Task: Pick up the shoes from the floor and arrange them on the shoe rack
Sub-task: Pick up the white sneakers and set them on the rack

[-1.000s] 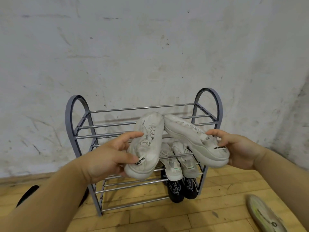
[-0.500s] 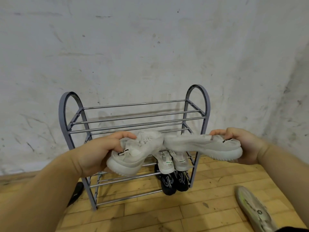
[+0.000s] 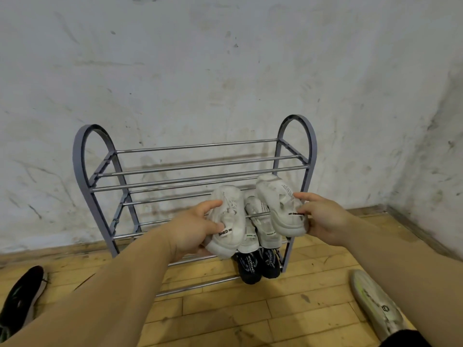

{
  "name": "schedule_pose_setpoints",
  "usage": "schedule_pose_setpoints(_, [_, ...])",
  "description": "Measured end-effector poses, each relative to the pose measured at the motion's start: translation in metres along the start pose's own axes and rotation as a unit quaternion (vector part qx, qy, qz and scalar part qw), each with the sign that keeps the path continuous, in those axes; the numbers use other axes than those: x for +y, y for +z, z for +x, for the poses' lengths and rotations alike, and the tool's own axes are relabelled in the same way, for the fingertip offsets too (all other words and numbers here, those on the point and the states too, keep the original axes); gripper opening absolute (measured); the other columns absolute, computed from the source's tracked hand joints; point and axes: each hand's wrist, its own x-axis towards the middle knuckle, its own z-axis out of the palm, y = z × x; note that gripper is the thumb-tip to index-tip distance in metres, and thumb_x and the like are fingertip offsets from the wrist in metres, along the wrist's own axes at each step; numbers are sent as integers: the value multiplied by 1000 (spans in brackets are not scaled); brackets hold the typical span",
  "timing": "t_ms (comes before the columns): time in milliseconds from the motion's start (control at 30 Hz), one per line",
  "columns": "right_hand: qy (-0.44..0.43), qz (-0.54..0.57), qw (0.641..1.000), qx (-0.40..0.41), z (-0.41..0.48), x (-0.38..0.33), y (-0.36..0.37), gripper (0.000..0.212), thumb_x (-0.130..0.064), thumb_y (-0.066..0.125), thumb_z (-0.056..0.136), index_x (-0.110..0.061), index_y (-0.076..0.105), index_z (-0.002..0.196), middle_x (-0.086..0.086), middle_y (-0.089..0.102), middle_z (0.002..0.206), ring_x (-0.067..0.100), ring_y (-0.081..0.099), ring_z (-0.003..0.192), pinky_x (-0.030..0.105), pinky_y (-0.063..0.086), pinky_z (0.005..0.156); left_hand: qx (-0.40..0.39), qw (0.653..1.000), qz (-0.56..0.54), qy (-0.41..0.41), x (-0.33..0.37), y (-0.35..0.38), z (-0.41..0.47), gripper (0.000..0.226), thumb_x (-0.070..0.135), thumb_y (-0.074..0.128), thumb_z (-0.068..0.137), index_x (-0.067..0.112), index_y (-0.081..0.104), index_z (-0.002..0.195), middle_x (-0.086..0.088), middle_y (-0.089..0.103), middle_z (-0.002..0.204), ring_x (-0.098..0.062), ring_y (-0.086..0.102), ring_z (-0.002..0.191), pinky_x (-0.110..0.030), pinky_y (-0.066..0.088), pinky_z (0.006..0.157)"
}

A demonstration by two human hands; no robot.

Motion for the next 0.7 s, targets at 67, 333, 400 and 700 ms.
schedule_pose_setpoints(67, [-6, 15, 1000, 26, 13, 3, 7, 45, 5, 51, 98, -24, 64, 130, 19, 63, 130, 32, 53, 99, 44, 44, 83, 20, 1000, -13, 4, -5, 6, 15, 59, 8, 66, 97, 40, 48, 144, -6, 63, 109, -17, 62, 68, -33, 57, 61])
schedule_pose_setpoints(333, [-30, 13, 997, 64, 64, 7, 37, 50, 5, 47, 101, -23, 59, 140, 10, 57, 128, 30, 64, 103, 42, 55, 83, 52, 994, -93, 4, -23, 22, 71, 66, 6, 65, 98, 43, 45, 148, -4, 58, 141, -23, 67, 102, -34, 58, 64])
schedule_pose_setpoints(400, [-37, -1, 996, 75, 81, 6, 45, 47, 1, 48, 102, -26, 60, 139, 8, 54, 136, 29, 61, 111, 43, 54, 91, 51, 994, -98, 6, -27, 18, 88, 66, 5, 65, 97, 47, 46, 145, -1, 59, 141, -26, 68, 108, -44, 62, 76])
schedule_pose_setpoints(700, [-117, -347, 919, 147, 114, 32, 53, 47, -34, 45, 106, -24, 45, 152, 5, 48, 154, 27, 54, 128, 34, 44, 100, 91, 992, -84, -28, -57, 11, 127, 66, 5, 58, 100, 41, 40, 152, -6, 66, 126, -22, 64, 84, -33, 52, 62])
